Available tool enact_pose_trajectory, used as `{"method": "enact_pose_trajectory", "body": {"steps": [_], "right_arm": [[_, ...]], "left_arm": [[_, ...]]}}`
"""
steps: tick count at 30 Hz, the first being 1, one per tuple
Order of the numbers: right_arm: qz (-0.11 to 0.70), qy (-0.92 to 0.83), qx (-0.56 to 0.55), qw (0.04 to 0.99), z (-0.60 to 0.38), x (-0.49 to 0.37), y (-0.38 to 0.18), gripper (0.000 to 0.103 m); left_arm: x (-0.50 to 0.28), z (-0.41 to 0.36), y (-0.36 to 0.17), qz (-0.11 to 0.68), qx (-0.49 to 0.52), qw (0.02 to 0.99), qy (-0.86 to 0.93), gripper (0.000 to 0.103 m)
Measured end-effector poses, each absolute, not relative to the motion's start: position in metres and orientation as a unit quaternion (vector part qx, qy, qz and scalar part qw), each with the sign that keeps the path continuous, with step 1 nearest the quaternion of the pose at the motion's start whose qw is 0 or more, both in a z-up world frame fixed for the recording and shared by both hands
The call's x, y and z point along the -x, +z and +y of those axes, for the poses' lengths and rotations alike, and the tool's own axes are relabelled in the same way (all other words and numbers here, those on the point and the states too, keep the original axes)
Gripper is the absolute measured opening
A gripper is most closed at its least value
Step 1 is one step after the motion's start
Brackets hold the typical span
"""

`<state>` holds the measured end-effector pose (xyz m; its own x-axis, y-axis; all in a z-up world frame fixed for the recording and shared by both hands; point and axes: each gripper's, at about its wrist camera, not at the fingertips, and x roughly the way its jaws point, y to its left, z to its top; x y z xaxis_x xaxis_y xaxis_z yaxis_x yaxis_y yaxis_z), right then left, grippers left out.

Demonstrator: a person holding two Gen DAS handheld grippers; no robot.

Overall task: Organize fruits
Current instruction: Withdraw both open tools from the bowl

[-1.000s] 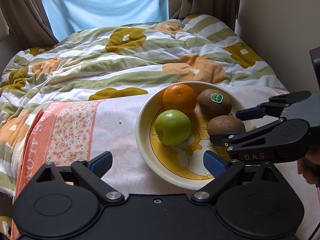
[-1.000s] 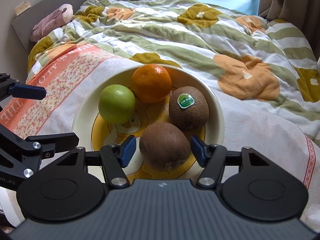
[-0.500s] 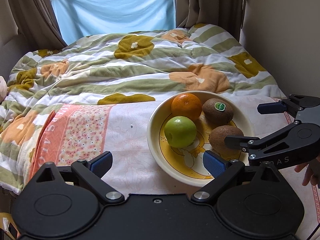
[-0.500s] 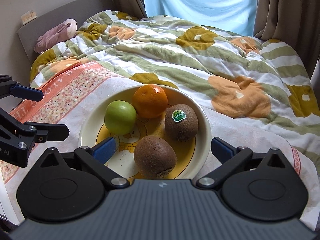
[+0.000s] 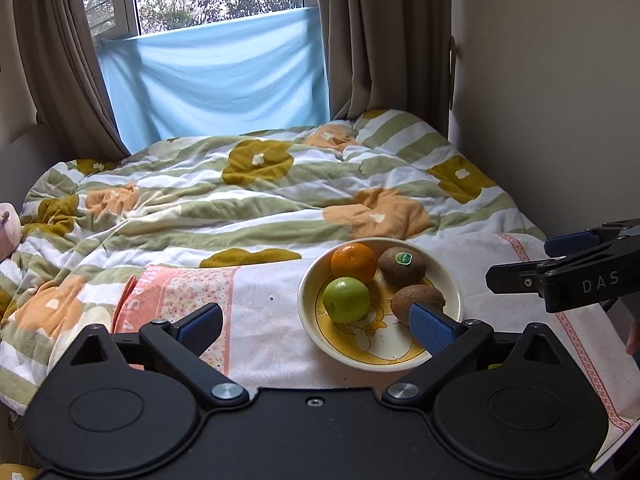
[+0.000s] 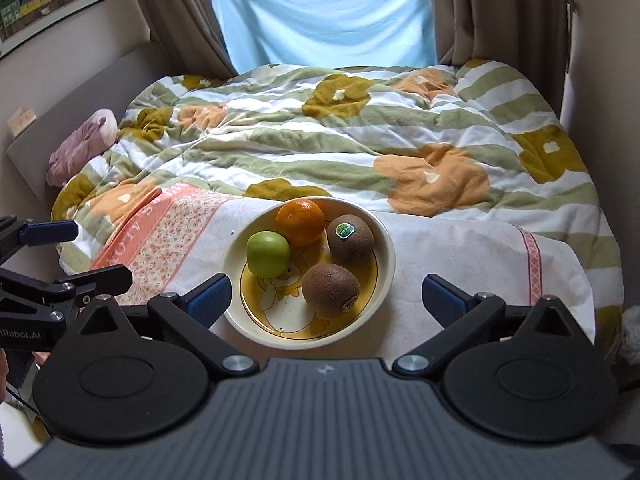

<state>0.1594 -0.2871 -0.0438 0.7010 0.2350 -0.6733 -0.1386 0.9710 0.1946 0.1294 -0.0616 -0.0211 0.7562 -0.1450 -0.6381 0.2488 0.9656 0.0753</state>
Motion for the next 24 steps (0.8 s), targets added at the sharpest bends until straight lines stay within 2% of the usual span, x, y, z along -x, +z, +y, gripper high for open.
{"method": "enact_pose_trajectory", "body": {"steps": [5,13,24], "right_arm": [[0.363,0.057,-0.069,0.927,-0.288,-0.125,-0.030,0.103],[0.361,0.005,-0.056,0.931,-0.286,-0.073,-0.032,0.103],[0.384,-0.045,-0.064,0.920,-0.291,-0.042,-0.089,0.103]], "left_arm": [[-0.104,-0.057,-0.012,0.303,-0.082,0.943,-0.111,0.103],[-0.075,-0.056,-0.021,0.319,-0.090,0.927,-0.176,0.103],[-0.058,-0.098,-0.086,0.352,-0.138,0.881,-0.285,0.101]]}}
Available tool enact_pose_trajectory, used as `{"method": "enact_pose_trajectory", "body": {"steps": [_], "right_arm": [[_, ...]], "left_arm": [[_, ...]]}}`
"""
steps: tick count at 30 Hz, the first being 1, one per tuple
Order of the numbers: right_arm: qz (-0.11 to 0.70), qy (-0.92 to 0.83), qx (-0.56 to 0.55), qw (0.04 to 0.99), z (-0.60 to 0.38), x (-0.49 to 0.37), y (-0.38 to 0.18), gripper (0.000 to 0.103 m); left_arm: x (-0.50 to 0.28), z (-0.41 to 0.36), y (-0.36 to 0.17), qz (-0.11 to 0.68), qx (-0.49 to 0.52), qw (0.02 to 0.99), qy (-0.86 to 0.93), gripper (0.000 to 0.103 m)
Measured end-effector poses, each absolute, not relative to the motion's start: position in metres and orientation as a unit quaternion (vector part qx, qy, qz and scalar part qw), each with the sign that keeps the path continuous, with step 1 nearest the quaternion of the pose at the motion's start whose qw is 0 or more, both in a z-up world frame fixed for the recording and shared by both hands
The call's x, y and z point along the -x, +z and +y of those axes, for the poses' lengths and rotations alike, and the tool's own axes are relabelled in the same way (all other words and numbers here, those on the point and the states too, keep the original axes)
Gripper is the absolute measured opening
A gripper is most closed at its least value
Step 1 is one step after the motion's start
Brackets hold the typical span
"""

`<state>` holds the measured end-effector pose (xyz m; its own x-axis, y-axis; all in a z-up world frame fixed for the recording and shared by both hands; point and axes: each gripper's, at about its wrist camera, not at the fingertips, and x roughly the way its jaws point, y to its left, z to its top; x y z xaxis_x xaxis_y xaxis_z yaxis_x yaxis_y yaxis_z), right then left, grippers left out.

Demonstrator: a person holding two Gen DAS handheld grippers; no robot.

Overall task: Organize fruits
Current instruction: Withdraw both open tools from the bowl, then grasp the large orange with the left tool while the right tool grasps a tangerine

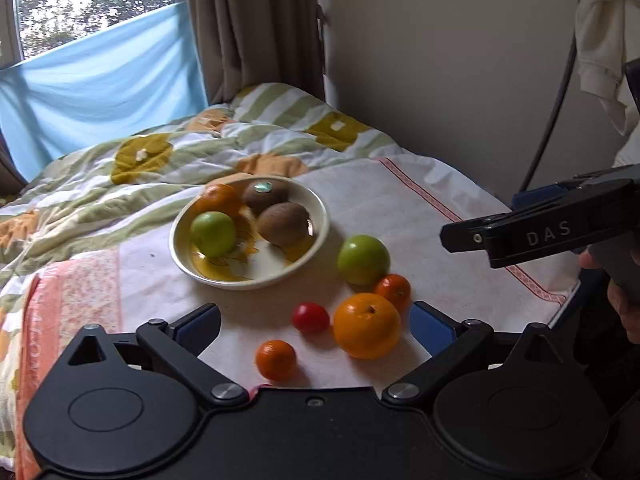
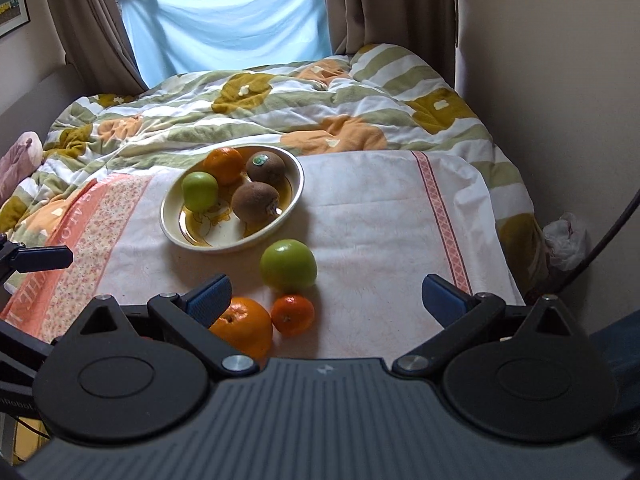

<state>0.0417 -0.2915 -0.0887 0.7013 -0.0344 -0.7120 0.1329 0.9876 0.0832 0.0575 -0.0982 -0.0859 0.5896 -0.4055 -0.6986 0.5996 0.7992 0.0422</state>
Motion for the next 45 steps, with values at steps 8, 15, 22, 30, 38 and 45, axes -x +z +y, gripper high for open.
{"method": "enact_pose_trajectory", "body": {"steps": [8,15,22,30,38,45], "right_arm": [[0.393,-0.047,-0.067,0.916,-0.298,-0.049,-0.134,0.103],[0.401,-0.036,-0.071,0.912,-0.301,-0.063,-0.154,0.103],[0.409,-0.022,-0.070,0.909,-0.301,-0.072,-0.161,0.103],[0.416,-0.010,-0.073,0.906,-0.300,-0.077,-0.164,0.103],[0.422,0.002,-0.072,0.904,-0.297,-0.083,-0.166,0.103],[0.430,0.021,-0.066,0.900,-0.289,-0.091,-0.173,0.096]], "left_arm": [[-0.071,-0.134,-0.140,0.367,-0.165,0.858,-0.319,0.097],[-0.084,-0.149,-0.166,0.376,-0.172,0.853,-0.318,0.086],[-0.088,-0.158,-0.174,0.381,-0.181,0.852,-0.311,0.081],[-0.087,-0.164,-0.178,0.380,-0.196,0.851,-0.306,0.068],[-0.088,-0.156,-0.175,0.393,-0.180,0.849,-0.305,0.067],[-0.077,-0.144,-0.174,0.394,-0.172,0.853,-0.294,0.067]]}}
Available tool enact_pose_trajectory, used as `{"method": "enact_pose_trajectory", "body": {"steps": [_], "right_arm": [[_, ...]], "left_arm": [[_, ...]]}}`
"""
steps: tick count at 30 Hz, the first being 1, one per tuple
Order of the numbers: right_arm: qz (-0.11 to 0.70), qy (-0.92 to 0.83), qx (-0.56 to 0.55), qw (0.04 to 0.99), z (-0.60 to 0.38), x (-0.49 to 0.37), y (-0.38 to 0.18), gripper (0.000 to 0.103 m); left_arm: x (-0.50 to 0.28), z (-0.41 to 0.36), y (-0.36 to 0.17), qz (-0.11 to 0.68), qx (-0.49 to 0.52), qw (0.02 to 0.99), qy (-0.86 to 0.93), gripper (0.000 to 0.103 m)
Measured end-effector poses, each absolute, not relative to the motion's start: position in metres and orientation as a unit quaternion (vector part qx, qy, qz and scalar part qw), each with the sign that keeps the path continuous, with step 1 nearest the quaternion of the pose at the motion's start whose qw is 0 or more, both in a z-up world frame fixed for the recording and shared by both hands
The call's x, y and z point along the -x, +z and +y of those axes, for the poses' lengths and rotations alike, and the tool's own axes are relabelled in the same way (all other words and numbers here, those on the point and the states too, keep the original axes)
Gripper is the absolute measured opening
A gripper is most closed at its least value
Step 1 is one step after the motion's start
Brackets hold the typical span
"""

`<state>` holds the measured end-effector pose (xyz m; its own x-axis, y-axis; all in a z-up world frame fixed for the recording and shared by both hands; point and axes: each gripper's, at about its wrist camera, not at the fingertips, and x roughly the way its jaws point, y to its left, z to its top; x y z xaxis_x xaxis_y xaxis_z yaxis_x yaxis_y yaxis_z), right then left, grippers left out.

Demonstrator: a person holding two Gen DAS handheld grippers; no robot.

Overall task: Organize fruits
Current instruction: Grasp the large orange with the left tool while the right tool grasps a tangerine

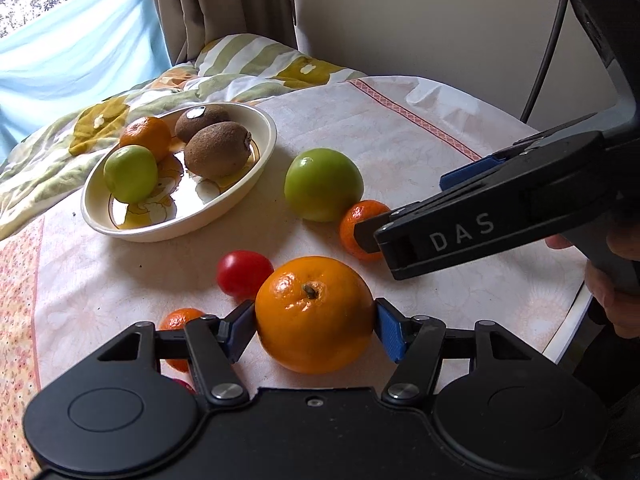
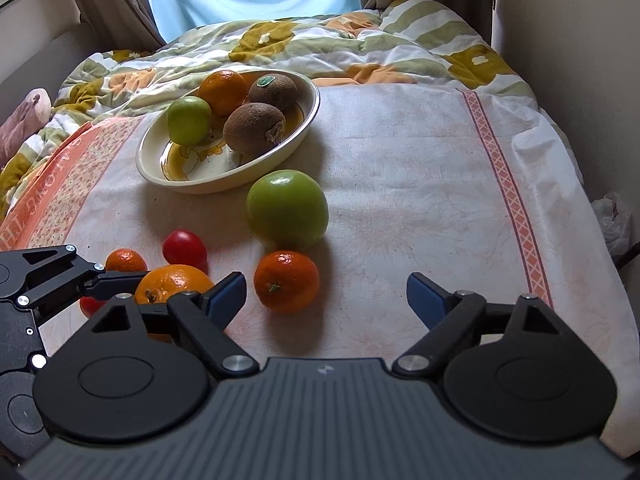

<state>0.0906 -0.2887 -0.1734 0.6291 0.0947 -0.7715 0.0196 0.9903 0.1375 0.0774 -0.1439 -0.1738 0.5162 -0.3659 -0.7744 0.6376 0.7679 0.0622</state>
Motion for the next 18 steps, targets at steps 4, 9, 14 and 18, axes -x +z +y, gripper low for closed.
{"method": "enact_pose_trajectory", "body": {"steps": [4,9,14,18], "right_arm": [[0.437,0.037,-0.062,0.897,-0.280,-0.096,-0.179,0.083],[0.438,0.040,-0.051,0.896,-0.270,-0.102,-0.183,0.076],[0.444,0.033,-0.054,0.894,-0.269,-0.105,-0.187,0.059],[0.442,0.035,-0.055,0.894,-0.269,-0.103,-0.186,0.054]], "left_arm": [[-0.072,-0.138,-0.172,0.393,-0.167,0.857,-0.288,0.067],[-0.069,-0.130,-0.167,0.392,-0.158,0.862,-0.279,0.067],[-0.066,-0.125,-0.164,0.390,-0.155,0.865,-0.275,0.067],[-0.063,-0.124,-0.162,0.389,-0.152,0.866,-0.276,0.067]]}}
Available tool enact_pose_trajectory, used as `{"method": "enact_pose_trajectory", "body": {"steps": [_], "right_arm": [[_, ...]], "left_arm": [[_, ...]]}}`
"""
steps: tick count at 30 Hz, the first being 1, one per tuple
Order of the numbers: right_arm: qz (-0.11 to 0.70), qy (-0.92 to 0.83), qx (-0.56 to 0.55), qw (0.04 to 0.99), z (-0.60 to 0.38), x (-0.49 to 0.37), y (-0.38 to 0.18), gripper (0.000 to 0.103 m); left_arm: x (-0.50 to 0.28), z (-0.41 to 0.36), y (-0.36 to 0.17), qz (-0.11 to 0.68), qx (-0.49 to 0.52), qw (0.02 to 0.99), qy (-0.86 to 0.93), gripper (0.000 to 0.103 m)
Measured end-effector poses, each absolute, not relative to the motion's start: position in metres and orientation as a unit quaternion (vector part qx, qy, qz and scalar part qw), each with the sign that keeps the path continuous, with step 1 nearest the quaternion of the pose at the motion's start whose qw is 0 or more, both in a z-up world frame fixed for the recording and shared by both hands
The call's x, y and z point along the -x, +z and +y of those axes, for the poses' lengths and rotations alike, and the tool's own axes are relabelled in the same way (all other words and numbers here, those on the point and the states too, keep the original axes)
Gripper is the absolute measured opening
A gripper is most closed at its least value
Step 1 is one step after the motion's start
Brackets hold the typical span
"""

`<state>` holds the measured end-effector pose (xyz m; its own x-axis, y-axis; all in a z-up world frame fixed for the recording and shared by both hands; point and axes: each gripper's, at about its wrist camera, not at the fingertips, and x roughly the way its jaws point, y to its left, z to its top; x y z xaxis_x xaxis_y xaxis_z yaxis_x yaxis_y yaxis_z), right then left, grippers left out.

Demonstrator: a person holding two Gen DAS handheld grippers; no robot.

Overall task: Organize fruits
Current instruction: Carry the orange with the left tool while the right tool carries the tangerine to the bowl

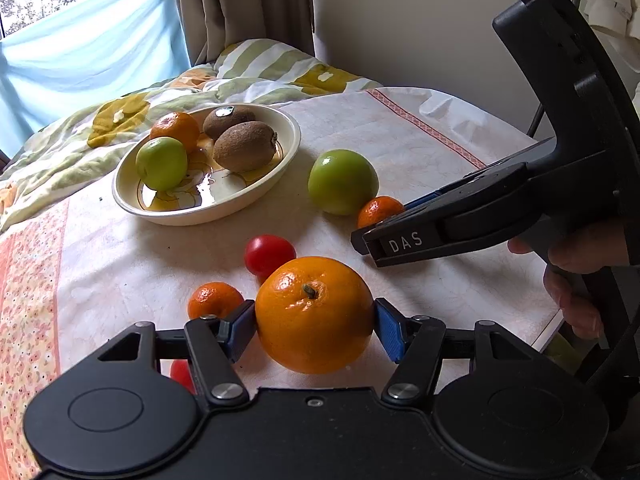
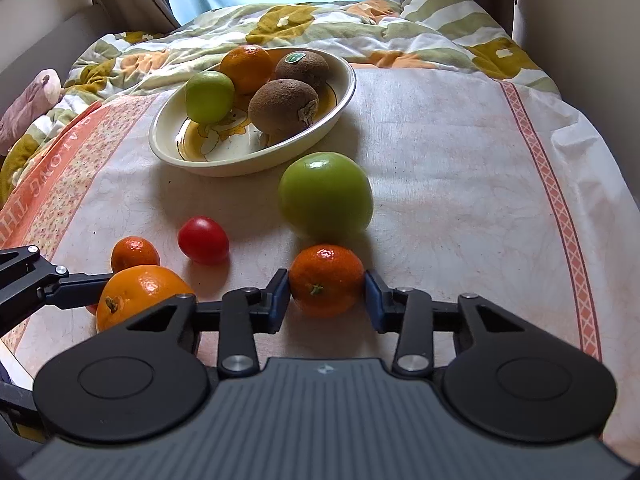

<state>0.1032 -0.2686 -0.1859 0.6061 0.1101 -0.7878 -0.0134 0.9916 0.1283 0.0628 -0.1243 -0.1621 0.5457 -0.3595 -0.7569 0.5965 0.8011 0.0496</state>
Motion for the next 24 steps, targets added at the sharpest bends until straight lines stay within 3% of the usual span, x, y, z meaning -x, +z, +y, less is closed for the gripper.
{"method": "enact_pose_trajectory", "body": {"steps": [11,24], "right_arm": [[0.429,0.034,-0.062,0.901,-0.265,-0.085,-0.153,0.054],[0.395,0.045,-0.057,0.916,-0.251,-0.073,-0.078,0.054]], "left_arm": [[-0.054,-0.114,-0.136,0.376,-0.133,0.877,-0.269,0.067],[-0.052,-0.082,-0.065,0.344,-0.098,0.902,-0.241,0.067]]}}
